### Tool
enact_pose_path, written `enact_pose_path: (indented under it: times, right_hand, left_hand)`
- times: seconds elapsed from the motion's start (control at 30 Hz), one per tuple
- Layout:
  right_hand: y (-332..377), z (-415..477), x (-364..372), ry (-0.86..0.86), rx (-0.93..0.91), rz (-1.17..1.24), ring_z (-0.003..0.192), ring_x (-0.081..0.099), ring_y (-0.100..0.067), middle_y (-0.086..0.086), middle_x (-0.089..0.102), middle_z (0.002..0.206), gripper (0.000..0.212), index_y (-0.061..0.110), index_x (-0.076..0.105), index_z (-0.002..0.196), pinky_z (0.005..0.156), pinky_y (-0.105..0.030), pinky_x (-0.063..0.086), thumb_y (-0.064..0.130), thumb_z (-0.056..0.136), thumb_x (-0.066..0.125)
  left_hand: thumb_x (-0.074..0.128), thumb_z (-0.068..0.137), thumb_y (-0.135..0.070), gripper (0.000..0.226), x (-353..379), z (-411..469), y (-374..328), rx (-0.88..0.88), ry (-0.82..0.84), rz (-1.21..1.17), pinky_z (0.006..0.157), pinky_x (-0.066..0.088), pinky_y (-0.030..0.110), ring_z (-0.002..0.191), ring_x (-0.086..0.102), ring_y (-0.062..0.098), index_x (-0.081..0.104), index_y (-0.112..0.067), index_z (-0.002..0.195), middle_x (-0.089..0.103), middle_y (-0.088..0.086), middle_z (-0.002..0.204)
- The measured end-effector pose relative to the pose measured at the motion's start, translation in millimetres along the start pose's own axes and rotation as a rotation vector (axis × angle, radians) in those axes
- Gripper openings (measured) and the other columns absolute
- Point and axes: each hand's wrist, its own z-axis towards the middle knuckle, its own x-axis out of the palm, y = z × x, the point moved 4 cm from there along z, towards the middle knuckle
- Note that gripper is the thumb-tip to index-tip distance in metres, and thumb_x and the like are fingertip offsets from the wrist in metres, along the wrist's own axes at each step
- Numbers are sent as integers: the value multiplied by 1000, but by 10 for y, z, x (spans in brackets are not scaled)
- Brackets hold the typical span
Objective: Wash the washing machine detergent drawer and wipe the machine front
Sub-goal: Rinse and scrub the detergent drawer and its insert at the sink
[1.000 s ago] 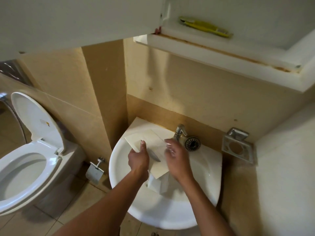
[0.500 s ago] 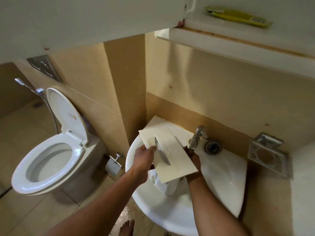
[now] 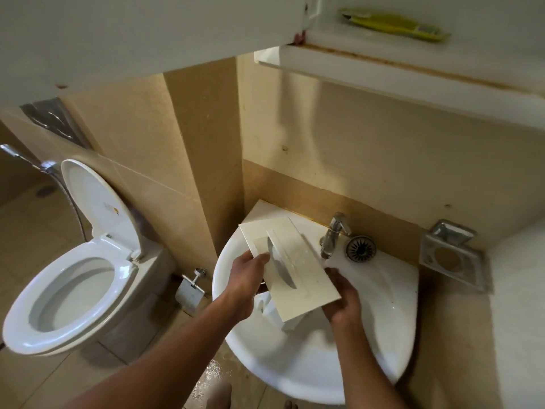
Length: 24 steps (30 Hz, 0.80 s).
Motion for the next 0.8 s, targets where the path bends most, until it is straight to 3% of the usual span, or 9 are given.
enact_pose_path:
  times: [0.03,0.13,0.2,0.37,0.43,0.5,0.57,0.6,0.8]
  right_hand:
    - [106,-77,66,-17,1,0,67,67,-23,-8,68,73,35,8,67,79,66,-34,59,1,54,90]
    - [534,-224,392,-32,-91,-42,57,50,-14,-4,55,67,9,11,54,80,50,-21,45,7,78,62]
    - [684,-357,715,11,-75,-231,56,50,-12,-5,54,69,2,10,55,81,48,-19,44,10,81,57]
    - [705,-628,1325,76,84,-581,62,61,-15,-11,64,74,10,2,62,87,52,-21,52,7,91,54]
    - [603,-676,1527,59,4,-946,69,63,-19,-15,65,81,17,-2,65,91,64,-27,57,0,97,49]
    - [462,-691,1641,-34,-150,-1603,81,64,-24,-17,67,92,19,-1,67,98,80,-36,58,-1,96,49]
    - [339,-709,1651,-101,-267,-2147,96,64,-32,-18,67,106,24,0,69,108,82,-37,53,4,93,50]
    - [304,-749,1635,-107,-296,-2249,101,64,-34,-19,67,108,25,0,68,111,79,-35,50,6,93,50]
    - [361,-998,1460,-50,-321,-2177,98,64,-25,-6,68,110,34,13,64,116,83,-41,55,38,96,51]
  left_hand:
    - [52,102,-15,21,13,3,-8,3,6,3,89,56,48,102,65,29,56,-23,121,67,6,112]
    - [50,102,-14,30,81,36,-19,-11,13,9,88,56,48,104,64,31,53,-17,132,65,8,116]
    - [46,103,-16,32,138,53,-20,-48,13,-14,81,57,44,102,64,32,53,-13,134,65,11,116]
    - [45,102,-17,33,309,60,-45,-99,93,-50,72,58,39,99,67,34,54,-11,133,68,13,112]
    - [47,99,-12,30,397,34,-64,-76,129,-43,65,59,36,92,69,31,59,-11,126,70,14,108]
    - [48,97,-10,28,468,5,-81,-56,143,-27,55,58,31,85,71,28,62,-12,121,72,15,104]
    - [48,98,-9,24,514,-3,-94,-54,153,-15,50,56,28,82,70,28,63,-11,117,72,14,100]
    - [49,99,-9,22,526,-8,-109,-60,156,-5,50,56,28,81,70,27,63,-9,115,72,14,97]
    - [59,96,-13,16,626,17,-267,-72,162,57,60,58,35,83,70,32,65,-5,108,70,14,93]
